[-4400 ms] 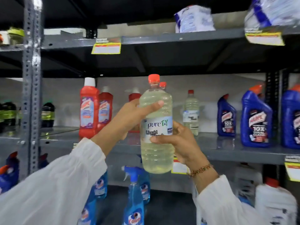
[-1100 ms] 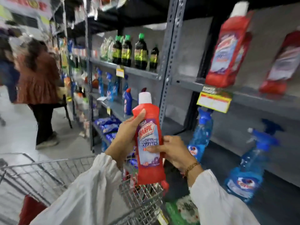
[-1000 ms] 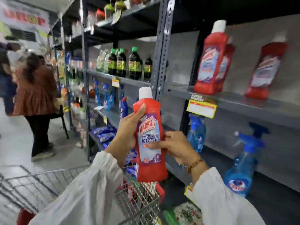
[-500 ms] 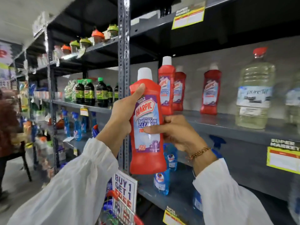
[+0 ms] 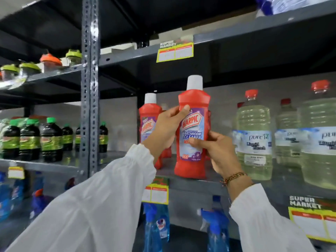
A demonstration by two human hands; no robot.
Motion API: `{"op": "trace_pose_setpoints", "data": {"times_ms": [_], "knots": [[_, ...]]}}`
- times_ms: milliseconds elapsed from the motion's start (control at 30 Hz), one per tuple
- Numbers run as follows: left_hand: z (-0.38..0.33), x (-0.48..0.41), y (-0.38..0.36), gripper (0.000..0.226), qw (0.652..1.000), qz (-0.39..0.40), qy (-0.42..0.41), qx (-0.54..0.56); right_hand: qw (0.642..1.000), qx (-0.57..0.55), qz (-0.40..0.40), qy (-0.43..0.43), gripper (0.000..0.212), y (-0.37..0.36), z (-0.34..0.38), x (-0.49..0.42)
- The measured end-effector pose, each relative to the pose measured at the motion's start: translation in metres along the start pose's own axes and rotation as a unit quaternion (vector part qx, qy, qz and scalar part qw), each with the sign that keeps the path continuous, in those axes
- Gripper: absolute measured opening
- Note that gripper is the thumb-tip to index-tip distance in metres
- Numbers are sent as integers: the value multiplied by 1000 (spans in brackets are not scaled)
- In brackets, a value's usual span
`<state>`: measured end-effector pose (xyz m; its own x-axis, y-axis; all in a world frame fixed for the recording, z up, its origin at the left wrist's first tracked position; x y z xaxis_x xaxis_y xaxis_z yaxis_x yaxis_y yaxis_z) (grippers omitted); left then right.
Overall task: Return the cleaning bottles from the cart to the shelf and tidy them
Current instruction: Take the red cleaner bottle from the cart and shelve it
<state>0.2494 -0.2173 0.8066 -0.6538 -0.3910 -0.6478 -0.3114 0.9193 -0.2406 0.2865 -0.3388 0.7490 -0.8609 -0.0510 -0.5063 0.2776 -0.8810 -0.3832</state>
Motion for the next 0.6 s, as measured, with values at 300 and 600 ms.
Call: {"op": "trace_pose_setpoints", "data": {"times_ms": [300,600], "knots": [[48,-34,-12,11,996,42,54,65,997,20,-60,-32,37,12,-20,-32],[50,-33,7,36,949,-17,-164,-270,982,141,-123,25,49,15,-22,-26]]}}
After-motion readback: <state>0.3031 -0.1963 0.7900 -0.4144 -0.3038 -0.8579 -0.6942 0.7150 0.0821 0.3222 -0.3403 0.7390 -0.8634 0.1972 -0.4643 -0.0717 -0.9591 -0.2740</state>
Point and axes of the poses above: each hand's wrist, its own x-axis away from the middle knuckle, its own y-axis out of the back of the hand, z = x × y, the point moved 3 cm from there along -x, towards the middle knuckle, and after that the axes turned 13 degrees about -z, right-handed, at the moved point
